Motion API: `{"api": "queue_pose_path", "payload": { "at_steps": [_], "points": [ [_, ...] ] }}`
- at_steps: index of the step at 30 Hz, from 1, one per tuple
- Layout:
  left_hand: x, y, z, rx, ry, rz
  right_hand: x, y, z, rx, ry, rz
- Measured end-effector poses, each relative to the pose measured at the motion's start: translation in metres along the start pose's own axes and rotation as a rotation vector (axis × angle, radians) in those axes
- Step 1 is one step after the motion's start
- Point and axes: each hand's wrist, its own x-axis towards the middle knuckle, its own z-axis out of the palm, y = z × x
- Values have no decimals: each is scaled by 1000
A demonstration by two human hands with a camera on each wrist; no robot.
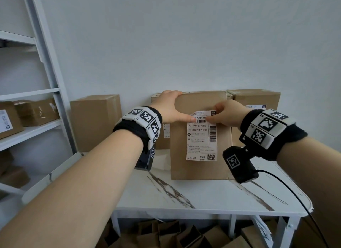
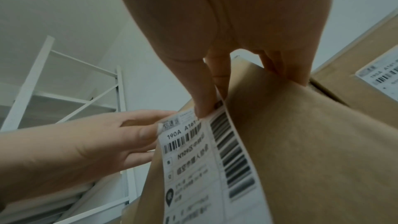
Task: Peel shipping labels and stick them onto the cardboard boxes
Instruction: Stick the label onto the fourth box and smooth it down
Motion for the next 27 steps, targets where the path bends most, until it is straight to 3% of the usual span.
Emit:
{"api": "queue_pose_path", "payload": {
  "at_steps": [27],
  "points": [
    [7,-3,13,65,142,16,6,-2,19,-28,107,61]
  ]
}}
